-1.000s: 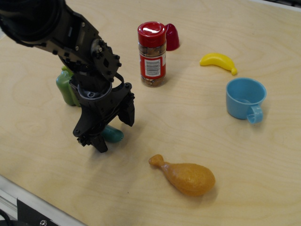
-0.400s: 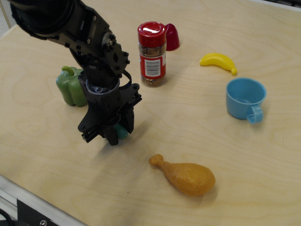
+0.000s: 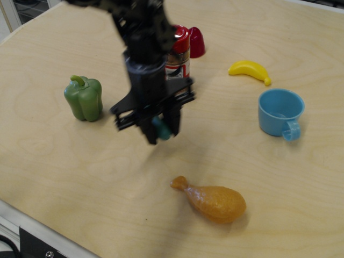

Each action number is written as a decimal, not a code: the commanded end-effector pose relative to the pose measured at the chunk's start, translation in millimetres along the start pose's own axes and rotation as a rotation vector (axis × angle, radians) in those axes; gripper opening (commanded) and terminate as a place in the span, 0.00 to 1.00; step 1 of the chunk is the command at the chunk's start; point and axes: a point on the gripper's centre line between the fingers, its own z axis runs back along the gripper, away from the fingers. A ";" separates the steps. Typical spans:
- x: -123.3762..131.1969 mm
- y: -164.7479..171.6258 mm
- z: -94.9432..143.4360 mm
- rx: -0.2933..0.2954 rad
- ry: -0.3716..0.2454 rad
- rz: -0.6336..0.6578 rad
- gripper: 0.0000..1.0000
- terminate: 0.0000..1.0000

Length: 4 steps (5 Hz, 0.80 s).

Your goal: Put cucumber in cup

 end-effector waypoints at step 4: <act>-56.8 -115.8 30.4 -0.120 0.112 -0.653 0.00 0.00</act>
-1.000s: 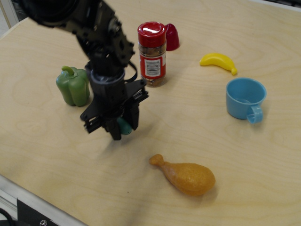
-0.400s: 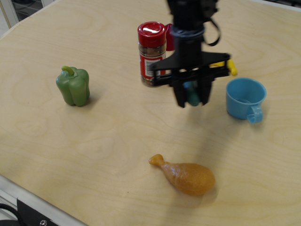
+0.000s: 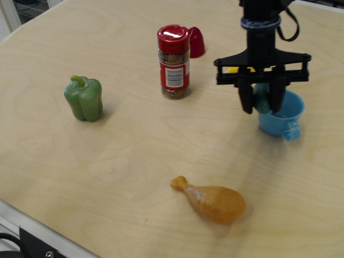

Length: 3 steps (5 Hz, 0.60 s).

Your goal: Put cucumber in cup

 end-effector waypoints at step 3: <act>-16.2 -19.6 6.2 -0.021 0.011 -0.050 1.00 0.00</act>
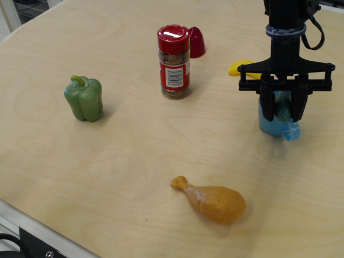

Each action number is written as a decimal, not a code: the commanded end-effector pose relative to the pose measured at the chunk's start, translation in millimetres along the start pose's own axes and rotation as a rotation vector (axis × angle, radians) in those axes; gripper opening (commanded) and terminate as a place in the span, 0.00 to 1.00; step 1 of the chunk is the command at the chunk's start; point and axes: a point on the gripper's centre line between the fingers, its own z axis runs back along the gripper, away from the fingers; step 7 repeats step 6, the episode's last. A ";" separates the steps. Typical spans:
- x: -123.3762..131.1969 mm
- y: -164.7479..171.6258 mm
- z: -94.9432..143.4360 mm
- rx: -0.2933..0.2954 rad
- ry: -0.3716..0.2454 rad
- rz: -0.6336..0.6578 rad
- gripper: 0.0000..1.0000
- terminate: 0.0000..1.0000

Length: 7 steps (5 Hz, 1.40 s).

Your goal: Put cucumber in cup

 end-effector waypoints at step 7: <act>-38.0 16.3 68.8 -0.008 -0.211 0.070 1.00 1.00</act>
